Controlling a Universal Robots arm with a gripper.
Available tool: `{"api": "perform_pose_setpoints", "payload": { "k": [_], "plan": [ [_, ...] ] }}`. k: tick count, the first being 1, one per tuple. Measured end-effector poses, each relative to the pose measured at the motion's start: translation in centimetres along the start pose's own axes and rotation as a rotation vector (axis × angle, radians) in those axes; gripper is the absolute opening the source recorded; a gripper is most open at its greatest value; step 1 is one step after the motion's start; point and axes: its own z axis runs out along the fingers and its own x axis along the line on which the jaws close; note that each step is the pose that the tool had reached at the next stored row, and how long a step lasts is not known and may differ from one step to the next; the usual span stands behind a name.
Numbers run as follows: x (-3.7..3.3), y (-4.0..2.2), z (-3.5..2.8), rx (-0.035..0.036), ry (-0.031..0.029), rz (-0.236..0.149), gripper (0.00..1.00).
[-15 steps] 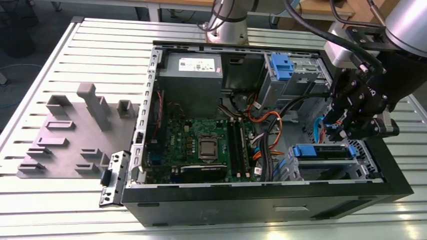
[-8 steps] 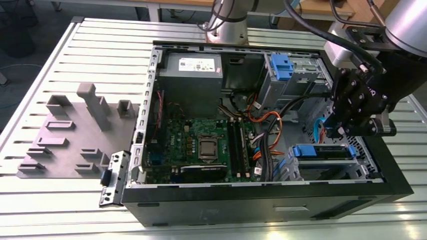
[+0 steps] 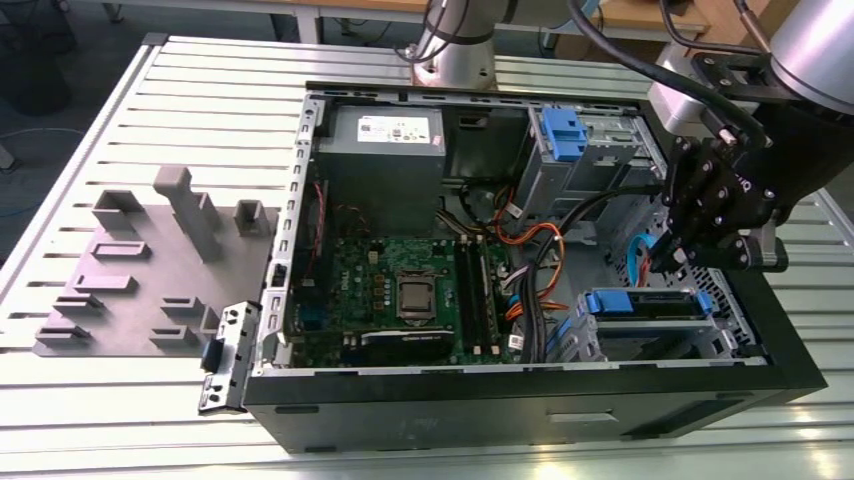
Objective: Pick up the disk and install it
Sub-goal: 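Insert the first disk wire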
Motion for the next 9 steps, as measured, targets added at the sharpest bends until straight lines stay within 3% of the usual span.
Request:
{"api": "perform_pose_setpoints", "payload": {
  "k": [9],
  "plan": [
    [0.17,0.00,0.03,0.0000,-0.0002,0.000,0.16]
  ]
}}
